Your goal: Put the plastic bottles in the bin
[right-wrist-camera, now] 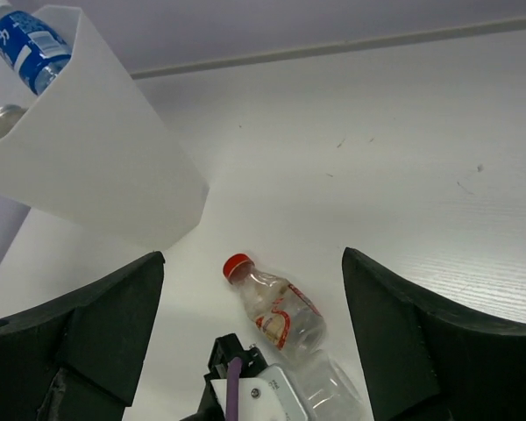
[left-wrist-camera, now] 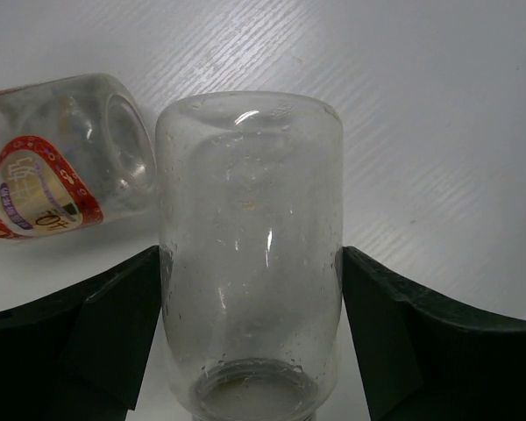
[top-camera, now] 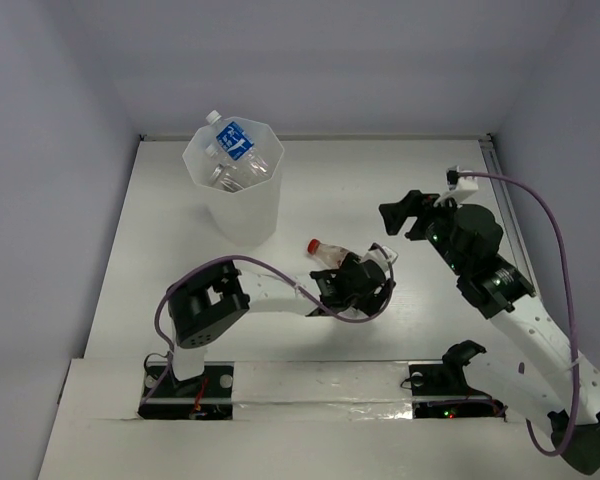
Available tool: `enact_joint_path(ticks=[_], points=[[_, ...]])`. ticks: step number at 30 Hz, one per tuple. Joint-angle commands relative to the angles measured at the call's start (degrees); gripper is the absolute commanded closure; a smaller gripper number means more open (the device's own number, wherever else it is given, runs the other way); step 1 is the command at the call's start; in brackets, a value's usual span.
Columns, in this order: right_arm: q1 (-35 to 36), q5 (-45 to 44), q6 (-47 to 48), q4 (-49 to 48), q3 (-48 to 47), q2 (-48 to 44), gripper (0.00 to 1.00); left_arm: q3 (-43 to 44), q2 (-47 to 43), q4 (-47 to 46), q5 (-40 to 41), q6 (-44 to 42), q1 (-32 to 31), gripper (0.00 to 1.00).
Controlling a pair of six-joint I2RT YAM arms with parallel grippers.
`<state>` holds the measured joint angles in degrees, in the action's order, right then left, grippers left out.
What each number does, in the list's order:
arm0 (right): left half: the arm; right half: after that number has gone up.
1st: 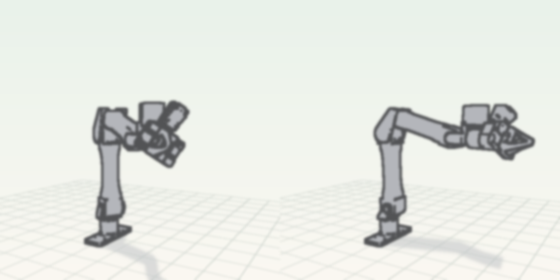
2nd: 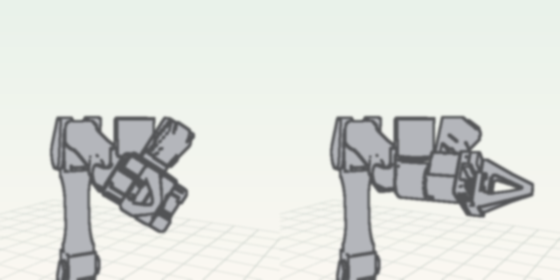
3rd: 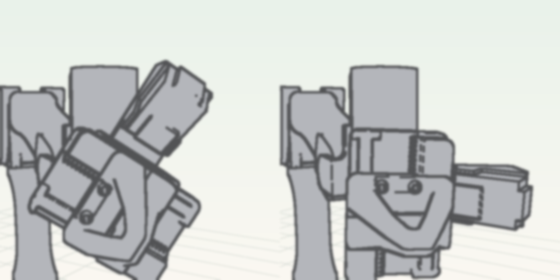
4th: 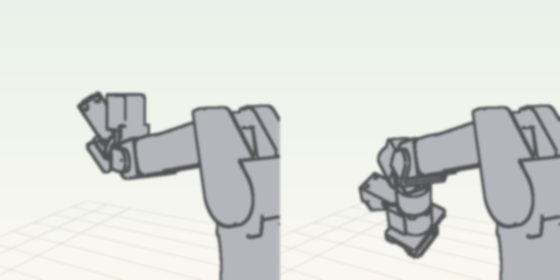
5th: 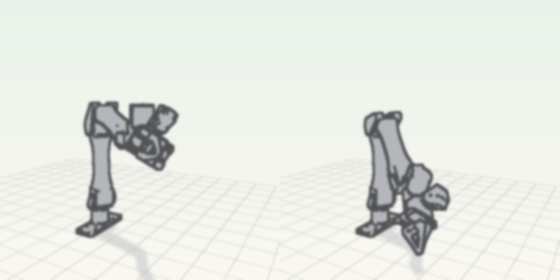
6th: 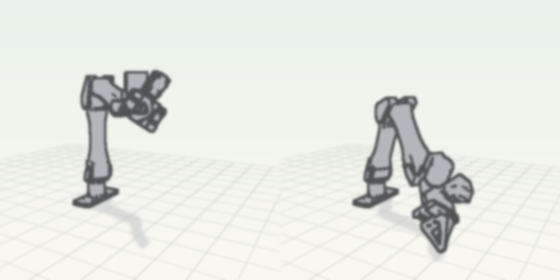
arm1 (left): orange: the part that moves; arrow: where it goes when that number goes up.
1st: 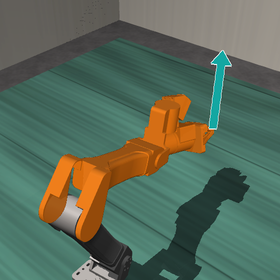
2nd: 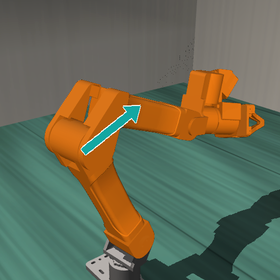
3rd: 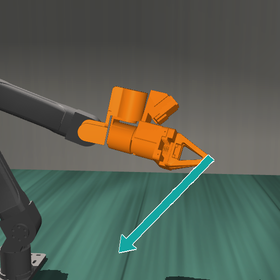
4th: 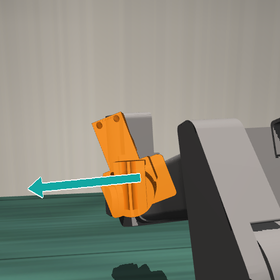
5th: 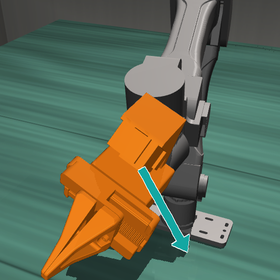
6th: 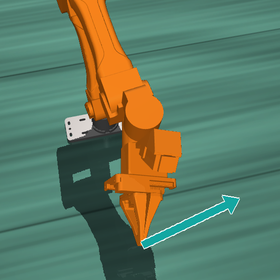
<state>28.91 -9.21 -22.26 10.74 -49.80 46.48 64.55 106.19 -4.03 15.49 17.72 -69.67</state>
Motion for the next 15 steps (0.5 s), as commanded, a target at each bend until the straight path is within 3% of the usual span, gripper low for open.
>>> enact_joint_path(ticks=[1,7,15], points=[[-0.3,0.2,-0.2,-0.6,0.4,0.0,0.12,-1.9,-2.0,-3.2,-0.8,1.1,-0.6,0.29],[-0.3,2.9,1.9,1.3,-1.4,3.3,0.12,-6.5,-7.4,-4.7,-1.2,3.4,-1.6,0.51],[-1.4,8.7,6.0,2.7,-7.4,14.9,0.12,-13.7,-22.9,-3.2,2.3,7.1,-4.2,0.55]])
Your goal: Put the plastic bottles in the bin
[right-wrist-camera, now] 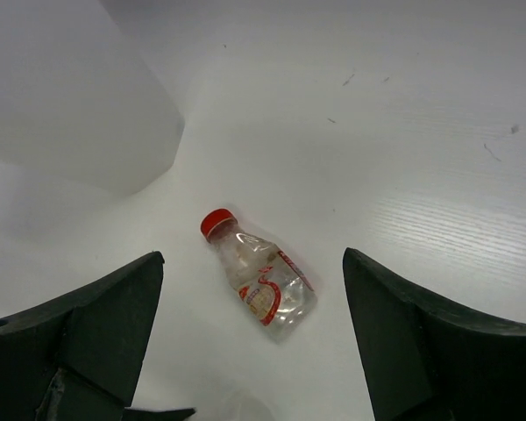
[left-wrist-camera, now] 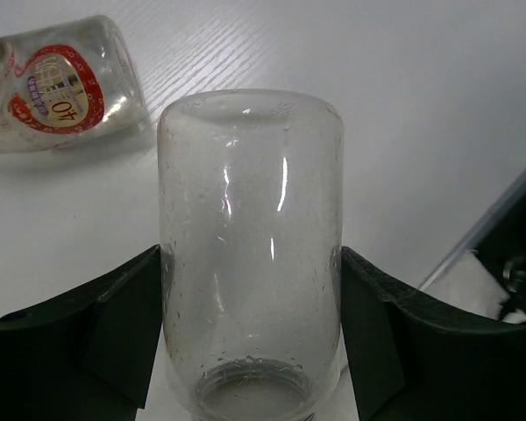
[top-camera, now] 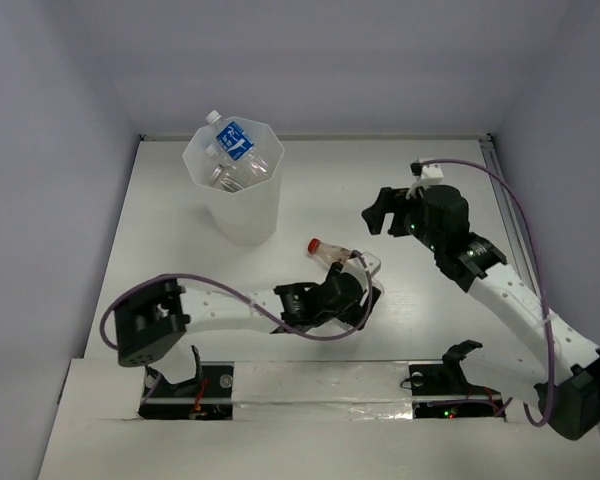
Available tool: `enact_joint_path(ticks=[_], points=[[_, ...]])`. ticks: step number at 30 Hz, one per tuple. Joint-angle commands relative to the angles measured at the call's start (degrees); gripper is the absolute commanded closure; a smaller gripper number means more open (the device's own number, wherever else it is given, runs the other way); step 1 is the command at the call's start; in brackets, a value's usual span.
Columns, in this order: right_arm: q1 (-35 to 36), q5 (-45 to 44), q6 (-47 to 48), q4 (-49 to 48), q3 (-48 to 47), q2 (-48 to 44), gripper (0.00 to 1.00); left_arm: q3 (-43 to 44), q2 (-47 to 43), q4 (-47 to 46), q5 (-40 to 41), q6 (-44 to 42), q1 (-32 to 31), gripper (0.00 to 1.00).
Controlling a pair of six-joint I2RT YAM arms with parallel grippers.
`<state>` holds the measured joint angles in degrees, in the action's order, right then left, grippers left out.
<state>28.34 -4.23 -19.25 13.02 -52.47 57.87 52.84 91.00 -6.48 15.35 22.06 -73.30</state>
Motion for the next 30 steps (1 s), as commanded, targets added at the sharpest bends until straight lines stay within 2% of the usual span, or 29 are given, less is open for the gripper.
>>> enact_joint_path(ticks=[1,5,8,10,14,18,24,28,30], points=[[-0.8,6.0,3.9,0.8,-5.4,5.0,0.12,-2.9,-9.7,-0.6,2.6,3.2,-0.6,0.55],[-0.8,9.0,6.4,1.7,-8.0,11.3,0.09,-7.5,-20.0,0.1,3.4,5.6,-0.6,0.55],[-1.3,9.8,7.6,1.9,-9.5,15.2,0.08,-10.8,-29.8,3.0,5.9,7.5,-0.6,0.55],[-1.4,11.6,8.3,2.8,-10.6,17.5,0.08,-11.7,-32.8,5.7,9.0,9.3,-0.6,0.55],[-1.4,15.7,9.6,2.9,-12.2,23.8,0.16,-13.0,-41.1,10.4,12.1,11.5,-0.6,0.55],[-0.5,21.6,9.7,1.3,-12.4,28.8,0.18,-13.4,-51.2,12.5,16.2,12.6,-0.6,0.55],[3.9,18.3,11.1,2.7,-15.5,38.5,0.08,-7.2,-53.4,18.7,26.7,13.0,-0.6,0.56],[3.9,16.9,11.6,4.1,-18.0,42.4,0.03,-3.7,-52.5,17.0,32.0,8.6,-0.1,0.6],[3.9,17.1,12.3,6.2,-19.4,45.3,0.03,-1.4,-50.8,15.9,32.2,6.2,2.9,0.6]])
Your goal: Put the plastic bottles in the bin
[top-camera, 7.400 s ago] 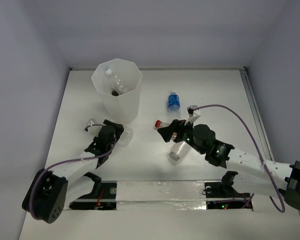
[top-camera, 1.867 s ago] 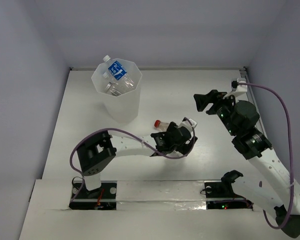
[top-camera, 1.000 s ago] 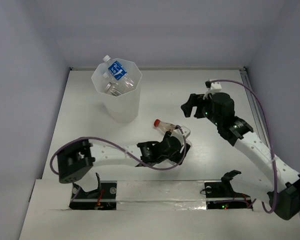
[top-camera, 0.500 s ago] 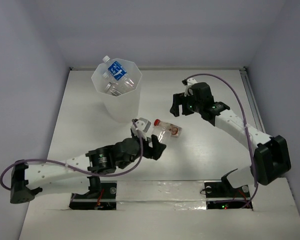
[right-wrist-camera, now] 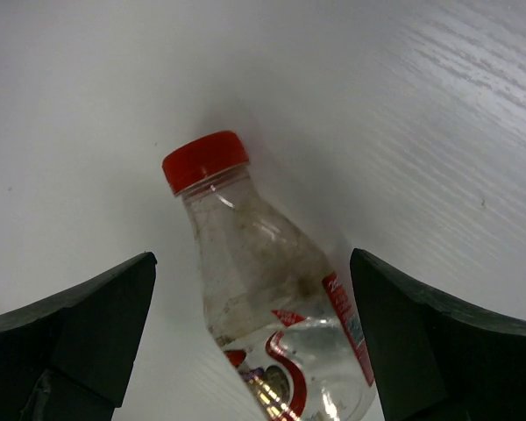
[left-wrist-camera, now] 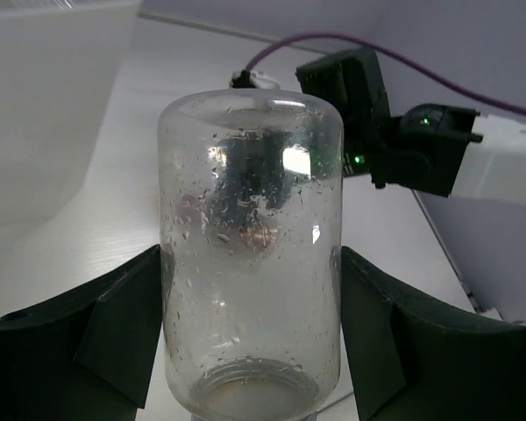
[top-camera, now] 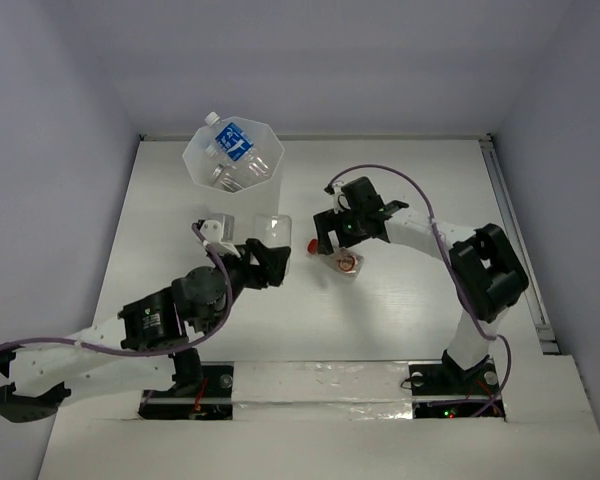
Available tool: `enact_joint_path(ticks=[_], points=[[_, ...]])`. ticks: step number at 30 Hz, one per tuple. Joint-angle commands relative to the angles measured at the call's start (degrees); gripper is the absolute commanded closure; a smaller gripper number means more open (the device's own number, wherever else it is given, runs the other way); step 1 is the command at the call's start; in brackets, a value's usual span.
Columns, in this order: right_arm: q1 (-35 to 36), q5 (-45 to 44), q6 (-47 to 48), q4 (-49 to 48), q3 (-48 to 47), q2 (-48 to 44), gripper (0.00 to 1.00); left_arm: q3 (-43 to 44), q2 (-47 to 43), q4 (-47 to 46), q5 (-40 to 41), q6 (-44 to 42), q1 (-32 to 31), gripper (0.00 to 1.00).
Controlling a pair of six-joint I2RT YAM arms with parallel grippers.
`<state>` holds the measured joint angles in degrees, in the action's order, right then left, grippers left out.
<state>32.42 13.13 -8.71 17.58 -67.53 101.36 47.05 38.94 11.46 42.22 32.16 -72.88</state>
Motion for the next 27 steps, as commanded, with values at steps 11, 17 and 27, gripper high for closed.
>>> enact_joint_path(ticks=[11,17,27], points=[[3.5,-1.6,1.5,2.7,-5.3,8.0,0.12,18.5,14.3,-8.7,-22.6,-8.7,33.4,0.63],[4.0,-3.3,-0.1,1.8,-4.3,7.7,0.54,26.9,21.4,-9.4,-28.9,-6.6,44.0,0.62],[4.7,1.4,-2.3,-4.5,-0.4,-1.1,0.59,31.4,30.7,-11.0,-19.6,-12.2,51.8,0.62]])
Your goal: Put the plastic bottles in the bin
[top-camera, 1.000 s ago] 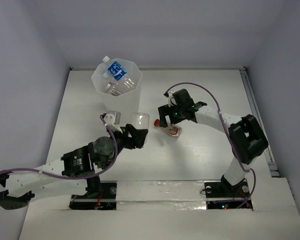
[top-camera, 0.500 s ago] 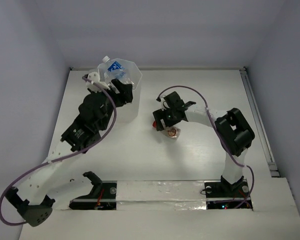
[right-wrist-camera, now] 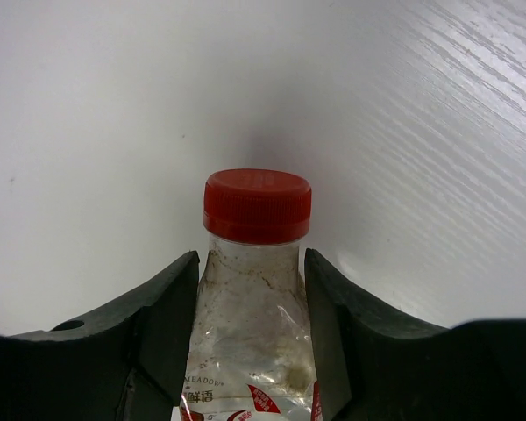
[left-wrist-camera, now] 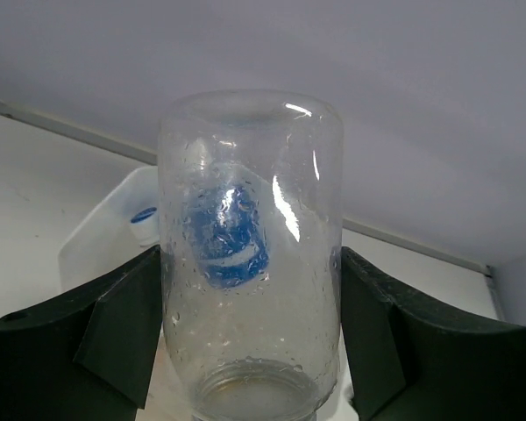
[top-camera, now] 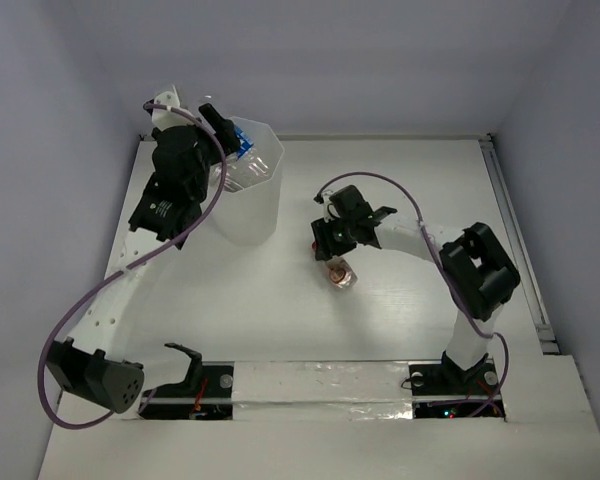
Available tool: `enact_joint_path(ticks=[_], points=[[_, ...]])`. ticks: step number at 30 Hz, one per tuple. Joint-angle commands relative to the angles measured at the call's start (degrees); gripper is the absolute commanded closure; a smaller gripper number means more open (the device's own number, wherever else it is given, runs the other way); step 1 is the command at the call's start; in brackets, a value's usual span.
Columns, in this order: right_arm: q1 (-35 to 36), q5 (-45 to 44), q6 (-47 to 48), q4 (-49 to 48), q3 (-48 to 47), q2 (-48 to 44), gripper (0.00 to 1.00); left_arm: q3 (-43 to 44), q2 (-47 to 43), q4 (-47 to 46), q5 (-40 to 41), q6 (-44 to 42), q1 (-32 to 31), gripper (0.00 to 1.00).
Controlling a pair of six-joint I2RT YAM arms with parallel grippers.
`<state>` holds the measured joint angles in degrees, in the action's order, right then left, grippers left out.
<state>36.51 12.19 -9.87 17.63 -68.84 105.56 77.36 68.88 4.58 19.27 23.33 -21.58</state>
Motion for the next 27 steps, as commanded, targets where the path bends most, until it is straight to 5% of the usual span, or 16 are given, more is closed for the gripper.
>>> enact_joint_path(ticks=[1,14,22,27], points=[[0.6,2.7,-1.3,-5.7,1.3,-7.3,0.6,-0.2,1.1,-5.0,4.2,-4.1,0.5,0.62],[0.6,8.3,-3.9,-14.3,8.5,-21.4,0.62,-8.1,4.3,-17.1,16.9,-13.0,0.5,0.59],[0.6,7.8,-4.8,-13.6,7.1,-31.4,0.62,-7.9,3.6,-16.4,11.7,-11.0,0.5,0.18],[0.6,7.8,-7.2,-15.5,3.1,-34.3,0.63,-7.0,1.4,-15.3,9.0,-9.5,0.5,0.14]])
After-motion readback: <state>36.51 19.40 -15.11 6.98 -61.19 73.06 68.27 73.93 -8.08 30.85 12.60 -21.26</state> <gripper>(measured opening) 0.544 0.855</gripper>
